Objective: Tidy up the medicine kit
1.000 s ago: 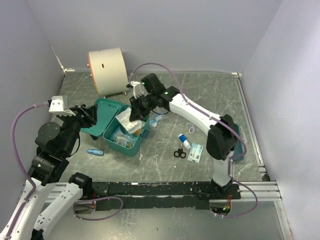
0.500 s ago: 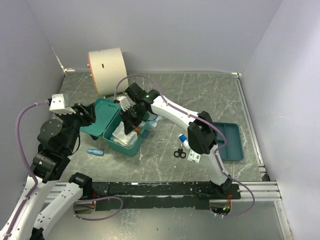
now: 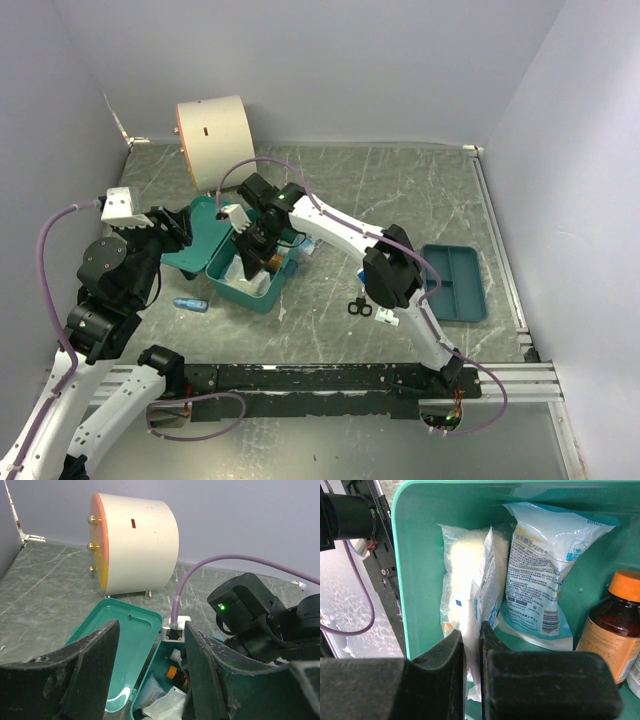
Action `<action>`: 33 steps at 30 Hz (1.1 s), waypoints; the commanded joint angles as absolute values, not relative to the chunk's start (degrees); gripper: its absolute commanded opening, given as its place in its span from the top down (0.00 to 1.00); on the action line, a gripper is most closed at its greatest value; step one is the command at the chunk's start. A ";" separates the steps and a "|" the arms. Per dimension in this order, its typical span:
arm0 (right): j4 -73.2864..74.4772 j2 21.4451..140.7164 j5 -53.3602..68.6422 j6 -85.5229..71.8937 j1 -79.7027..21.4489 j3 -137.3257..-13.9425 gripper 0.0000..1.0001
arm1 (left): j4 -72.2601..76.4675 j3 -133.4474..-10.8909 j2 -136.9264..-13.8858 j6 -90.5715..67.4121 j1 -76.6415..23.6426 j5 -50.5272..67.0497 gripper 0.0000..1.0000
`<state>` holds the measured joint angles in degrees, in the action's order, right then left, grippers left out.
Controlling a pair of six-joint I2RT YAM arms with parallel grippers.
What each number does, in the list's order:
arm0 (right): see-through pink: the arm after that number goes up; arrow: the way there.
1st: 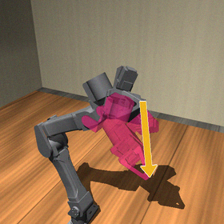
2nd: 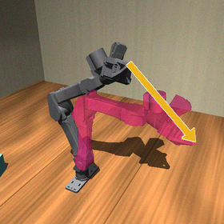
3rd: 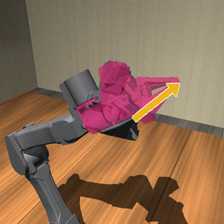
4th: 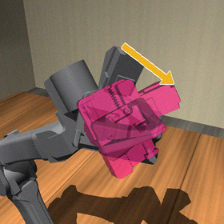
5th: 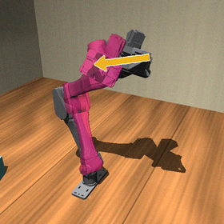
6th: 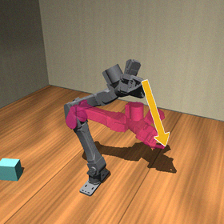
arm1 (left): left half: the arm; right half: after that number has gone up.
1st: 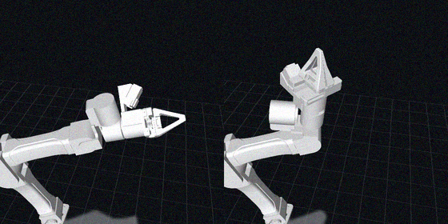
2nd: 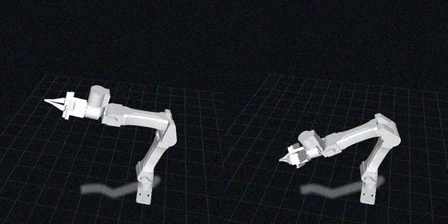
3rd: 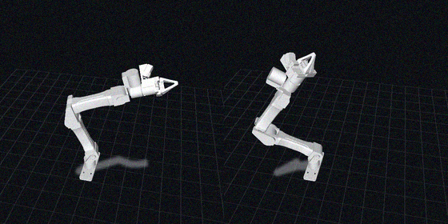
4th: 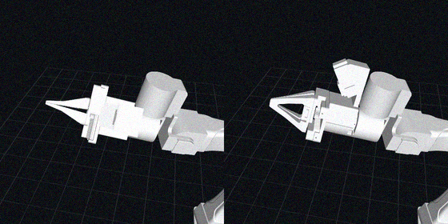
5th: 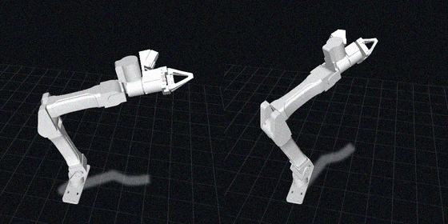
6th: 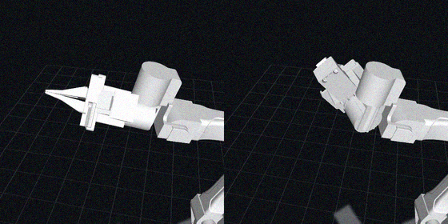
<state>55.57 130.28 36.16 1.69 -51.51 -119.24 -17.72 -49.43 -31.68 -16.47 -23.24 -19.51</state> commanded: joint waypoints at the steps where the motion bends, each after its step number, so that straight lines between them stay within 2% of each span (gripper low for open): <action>1: 57.87 131.60 36.09 2.69 -51.68 -118.63 0.91 | -18.43 -49.11 -31.68 -16.01 -23.47 -20.30 0.34; 8: 57.84 134.12 36.03 2.36 -51.69 -118.37 0.97 | -19.01 -49.08 -31.81 -15.93 -23.47 -20.21 0.34; 11: 57.75 134.57 34.42 1.83 -51.72 -118.72 0.87 | -19.33 -49.21 -31.76 -15.82 -23.47 -20.19 0.34; 15: 55.79 133.66 29.78 -0.32 -51.56 -119.19 0.59 | -19.36 -49.16 -31.89 -15.65 -23.47 -20.13 0.34; 18: 53.33 131.67 25.93 -2.34 -51.28 -118.34 0.47 | -19.42 -49.46 -32.03 -15.71 -23.47 -19.76 0.34; 27: 48.07 124.63 16.07 -4.03 -50.60 -115.42 0.37 | -19.61 -49.90 -32.07 -15.66 -23.47 -19.34 0.34; 33: 40.98 118.66 12.29 -5.77 -50.04 -110.23 0.37 | -19.94 -50.14 -32.49 -16.32 -23.47 -18.94 0.34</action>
